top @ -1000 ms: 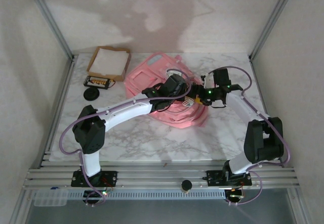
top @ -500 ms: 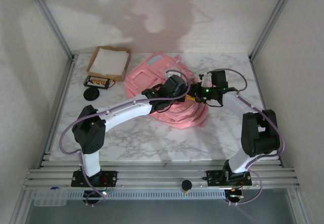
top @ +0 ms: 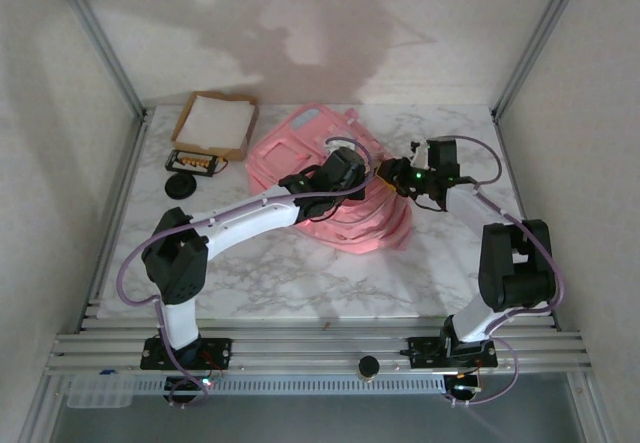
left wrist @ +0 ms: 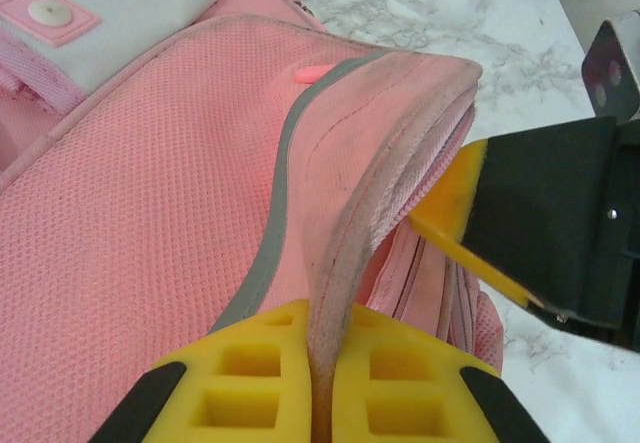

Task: Pack books, pencil case, and school supplies into a backpack

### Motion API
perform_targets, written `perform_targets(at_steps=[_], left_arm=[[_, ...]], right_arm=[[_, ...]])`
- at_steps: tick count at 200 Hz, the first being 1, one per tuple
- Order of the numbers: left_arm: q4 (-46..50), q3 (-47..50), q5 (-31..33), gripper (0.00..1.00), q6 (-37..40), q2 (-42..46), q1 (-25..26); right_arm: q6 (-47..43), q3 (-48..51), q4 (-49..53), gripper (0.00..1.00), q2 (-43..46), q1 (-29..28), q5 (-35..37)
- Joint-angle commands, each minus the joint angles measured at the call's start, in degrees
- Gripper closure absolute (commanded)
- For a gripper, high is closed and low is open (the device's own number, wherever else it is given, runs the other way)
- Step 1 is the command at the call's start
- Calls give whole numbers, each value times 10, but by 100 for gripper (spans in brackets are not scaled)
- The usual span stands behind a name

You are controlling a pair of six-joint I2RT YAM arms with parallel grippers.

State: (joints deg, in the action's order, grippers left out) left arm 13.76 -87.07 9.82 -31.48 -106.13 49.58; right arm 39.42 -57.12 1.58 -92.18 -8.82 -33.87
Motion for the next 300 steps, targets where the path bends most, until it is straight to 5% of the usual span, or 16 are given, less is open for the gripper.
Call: perform_targets(at_steps=[1, 70, 125, 146, 184, 237, 275, 300], left_arm=[[-22, -4, -2, 100, 19, 30, 12], [-31, 10, -41, 100, 82, 26, 13], [-46, 24, -61, 100, 43, 3, 12], [-47, 24, -96, 71, 32, -3, 12], [-87, 122, -146, 43, 4, 108, -14], [-127, 311, -172, 33, -76, 266, -135], [-161, 365, -187, 30, -132, 277, -182], [-181, 372, -190, 29, -151, 269, -185]], right_arm=[[-1, -8, -1, 64, -1, -2, 28], [23, -122, -26, 77, -125, -53, -7], [-29, -48, 32, 69, -18, 17, 8], [-64, -15, 84, 56, 45, 27, 56], [-107, -11, 203, 44, 138, 22, 158], [-47, -20, 291, 34, 162, -186, 303], [38, -38, 276, 33, 92, -336, 363], [68, -56, 246, 35, 50, -372, 375]])
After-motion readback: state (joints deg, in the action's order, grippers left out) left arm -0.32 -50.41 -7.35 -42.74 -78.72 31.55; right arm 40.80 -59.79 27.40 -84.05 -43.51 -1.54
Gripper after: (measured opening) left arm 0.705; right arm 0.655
